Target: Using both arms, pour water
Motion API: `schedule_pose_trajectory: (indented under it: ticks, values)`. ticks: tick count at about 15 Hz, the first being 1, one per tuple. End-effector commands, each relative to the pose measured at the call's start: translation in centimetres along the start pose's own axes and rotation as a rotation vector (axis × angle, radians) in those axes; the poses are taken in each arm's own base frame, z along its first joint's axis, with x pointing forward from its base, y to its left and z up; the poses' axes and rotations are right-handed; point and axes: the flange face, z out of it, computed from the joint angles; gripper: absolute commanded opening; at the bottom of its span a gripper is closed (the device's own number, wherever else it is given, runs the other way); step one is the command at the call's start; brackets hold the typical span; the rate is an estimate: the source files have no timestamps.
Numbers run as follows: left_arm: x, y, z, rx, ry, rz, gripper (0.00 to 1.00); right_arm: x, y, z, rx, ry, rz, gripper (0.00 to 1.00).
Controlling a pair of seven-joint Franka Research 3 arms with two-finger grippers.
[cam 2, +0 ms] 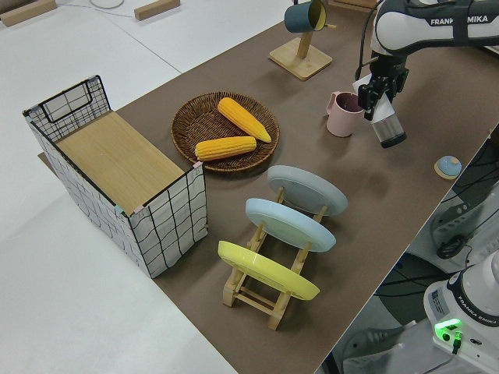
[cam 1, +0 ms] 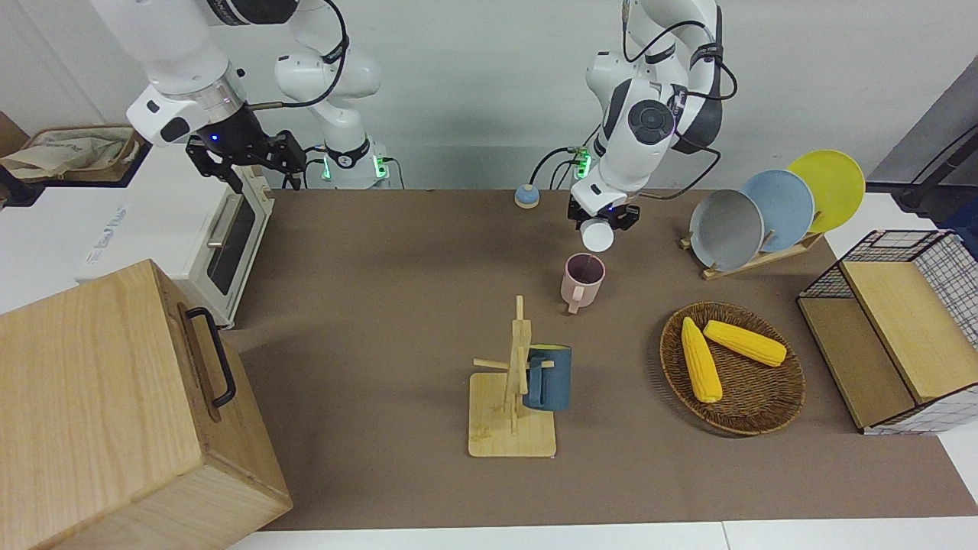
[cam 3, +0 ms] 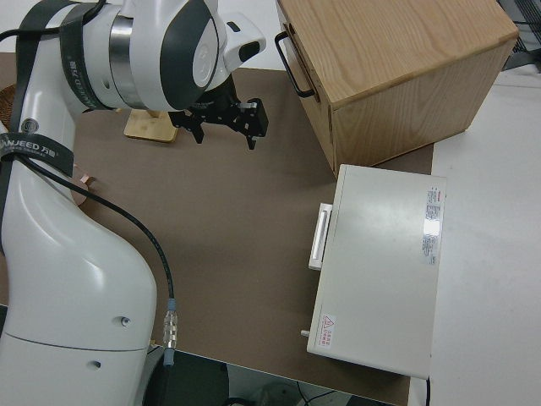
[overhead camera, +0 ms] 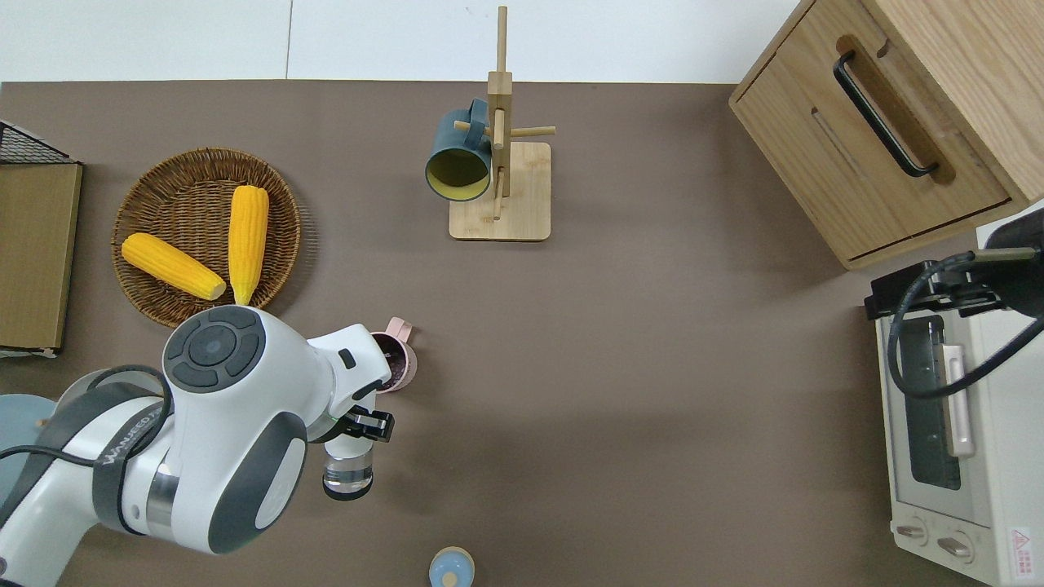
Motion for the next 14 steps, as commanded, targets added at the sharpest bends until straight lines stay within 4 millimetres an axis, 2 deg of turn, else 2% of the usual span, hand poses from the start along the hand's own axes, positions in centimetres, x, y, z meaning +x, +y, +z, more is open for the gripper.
schedule_pose_trajectory:
  ticks: [1, 7, 11, 14]
  values:
    - [-0.2, -0.1, -1.7, -0.012, -0.002, 0.004, 0.0, -0.4, 0.1, -0.2, 0.006, 0.008, -0.016, 0.985]
    - [-0.4, 0.0, -3.1, -0.014, -0.005, 0.003, 0.0, -0.4, 0.1, -0.2, 0.006, 0.008, -0.016, 0.985]
    - [-1.3, -1.1, -4.6, -0.025, 0.013, -0.012, 0.0, -0.4, 0.1, -0.2, 0.006, 0.008, -0.016, 0.985]
    - [-1.4, -1.0, -4.7, -0.027, 0.039, -0.012, 0.0, -0.4, 0.1, -0.2, 0.006, 0.008, -0.016, 0.985]
